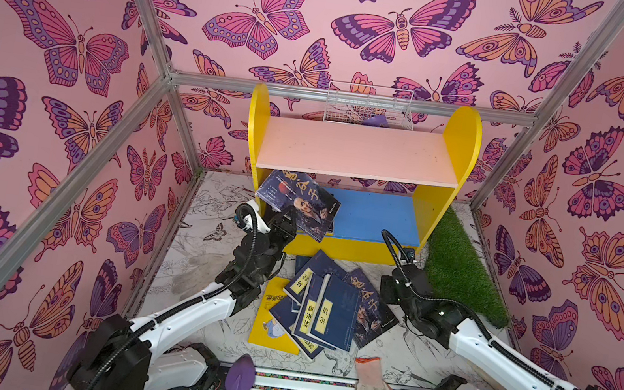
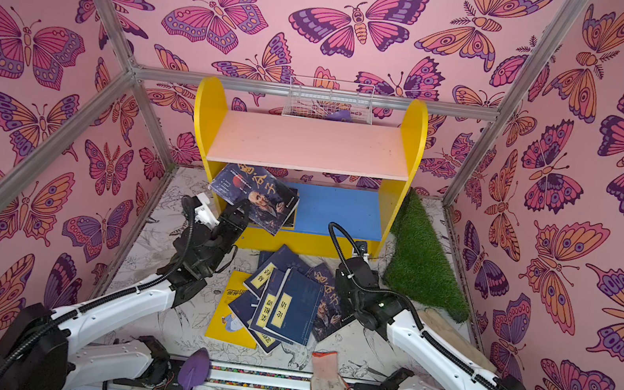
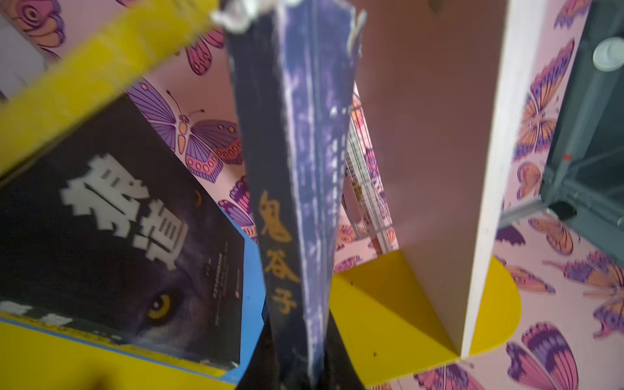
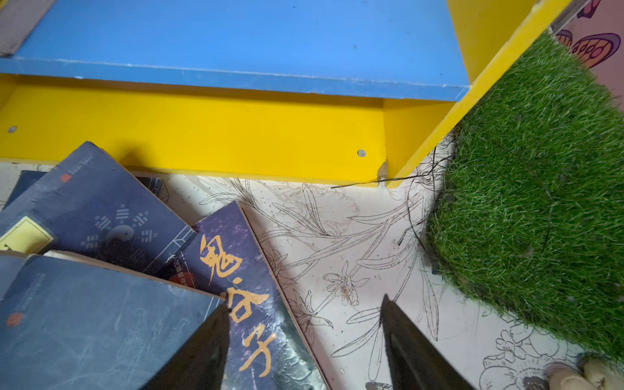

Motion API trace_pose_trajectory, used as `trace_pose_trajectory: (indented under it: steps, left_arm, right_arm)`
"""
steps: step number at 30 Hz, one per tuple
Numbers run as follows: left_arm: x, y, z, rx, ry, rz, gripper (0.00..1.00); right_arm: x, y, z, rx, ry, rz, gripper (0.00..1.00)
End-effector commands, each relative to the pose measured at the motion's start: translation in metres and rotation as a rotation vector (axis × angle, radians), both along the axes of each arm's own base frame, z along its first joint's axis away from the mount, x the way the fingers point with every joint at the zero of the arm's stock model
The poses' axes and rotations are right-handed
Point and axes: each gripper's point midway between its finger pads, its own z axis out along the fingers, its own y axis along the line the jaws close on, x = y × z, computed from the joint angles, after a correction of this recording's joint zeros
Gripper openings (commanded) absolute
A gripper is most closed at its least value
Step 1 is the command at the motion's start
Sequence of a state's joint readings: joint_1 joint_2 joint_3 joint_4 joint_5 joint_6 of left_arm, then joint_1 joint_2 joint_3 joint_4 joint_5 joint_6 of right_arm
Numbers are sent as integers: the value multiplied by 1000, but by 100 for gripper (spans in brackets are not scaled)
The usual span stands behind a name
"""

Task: Stacking books/files
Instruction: Place the book at the bookshelf.

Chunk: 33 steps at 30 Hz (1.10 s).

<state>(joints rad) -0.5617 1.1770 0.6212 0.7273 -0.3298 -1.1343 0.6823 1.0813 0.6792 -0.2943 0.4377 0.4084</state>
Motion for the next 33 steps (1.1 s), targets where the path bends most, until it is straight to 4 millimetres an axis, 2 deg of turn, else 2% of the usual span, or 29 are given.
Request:
trace_pose_trajectory:
  steps: [1,2,3,5,13,20,21,22,24,27,33]
  left_arm:
    - [3,16,38,-266,-157,61,0]
    - [4,15,42,-282,-177,55,0]
    - [13,8,31,-273,-160,50,0]
    - [19,4,28,-303,-154,46,0]
    - [34,17,16,-391,-137,162,0]
    - [43,21,-24,-394,12,241,0]
    - [43,21,-30,-392,36,247,15]
    - [43,22,-35,-394,60,258,45]
    - [43,24,-44,-391,101,282,99]
    - [44,28,-57,-389,160,318,99]
    - [40,26,-64,-352,230,306,99]
  right_arm:
    - [3,11,11,18,-22,39,71]
    - [2,11,11,17,-20,39,71]
    - [1,11,11,19,-20,40,71]
    - [-1,10,10,23,-19,37,71]
    - [-9,13,3,23,6,64,71]
    - [-6,28,13,28,1,139,71]
    - [-5,29,15,33,0,144,71]
    - [-5,31,16,37,0,152,71]
    - [-6,34,17,44,6,165,71]
    - [-7,39,18,57,15,187,71]
    - [-7,56,27,95,50,245,71]
